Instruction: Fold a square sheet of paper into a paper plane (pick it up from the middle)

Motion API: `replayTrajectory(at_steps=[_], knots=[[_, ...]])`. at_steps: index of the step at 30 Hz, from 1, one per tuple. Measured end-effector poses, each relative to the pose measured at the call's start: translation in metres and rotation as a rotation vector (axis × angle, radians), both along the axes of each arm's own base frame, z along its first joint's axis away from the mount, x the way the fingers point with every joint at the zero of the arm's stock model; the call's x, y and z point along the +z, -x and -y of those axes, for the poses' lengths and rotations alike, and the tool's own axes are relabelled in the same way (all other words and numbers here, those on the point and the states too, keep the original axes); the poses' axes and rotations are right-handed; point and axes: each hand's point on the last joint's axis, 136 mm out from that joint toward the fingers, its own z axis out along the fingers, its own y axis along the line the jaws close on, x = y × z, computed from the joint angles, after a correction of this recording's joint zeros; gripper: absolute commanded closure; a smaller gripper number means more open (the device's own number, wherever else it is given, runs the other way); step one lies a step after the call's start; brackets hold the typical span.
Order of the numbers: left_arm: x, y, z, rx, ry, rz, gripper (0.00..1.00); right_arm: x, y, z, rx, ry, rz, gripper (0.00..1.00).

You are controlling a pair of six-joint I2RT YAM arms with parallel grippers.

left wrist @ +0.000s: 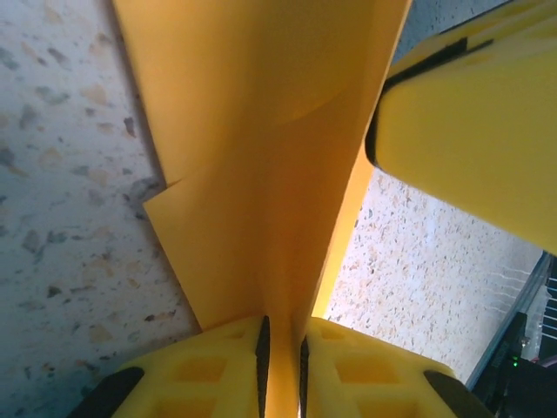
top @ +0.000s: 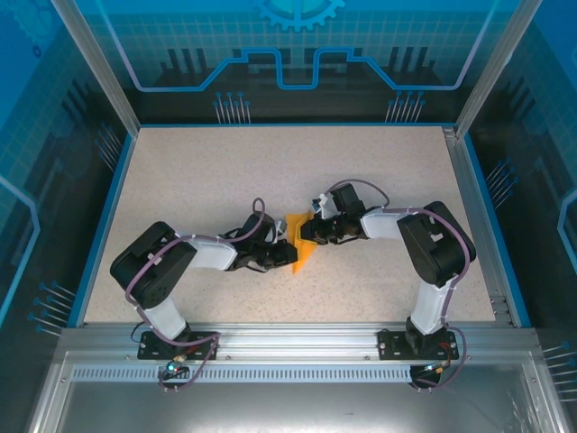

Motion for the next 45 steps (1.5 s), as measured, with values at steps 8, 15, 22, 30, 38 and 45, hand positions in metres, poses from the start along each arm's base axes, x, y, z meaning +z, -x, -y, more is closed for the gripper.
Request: replayTrajectory(at_steps=[8, 15, 22, 30, 38, 45], knots=[[0.001, -0.003, 0.0, 0.002, -0.009, 0.004, 0.8, 0.001, -0.001, -0.001, 0.003, -0.004, 0.0, 0.86], [0.002, -0.003, 0.0, 0.002, -0.008, 0.004, 0.89, 0.003, -0.003, -0.002, 0.003, -0.008, 0.007, 0.86], [0.001, -0.003, 0.0, 0.007, -0.007, 0.0, 0.98, 0.003, -0.003, -0.002, 0.003, -0.007, 0.006, 0.86], [-0.002, -0.001, -0.002, 0.042, 0.012, -0.027, 1.0, 0.004, -0.003, -0.003, 0.005, -0.01, 0.008, 0.86], [-0.005, -0.001, -0.002, 0.083, 0.043, -0.057, 1.0, 0.015, -0.007, -0.009, 0.02, -0.045, 0.02, 0.85], [-0.005, -0.003, -0.001, 0.095, 0.059, -0.063, 0.94, 0.008, -0.011, -0.013, 0.026, -0.053, 0.002, 0.86]])
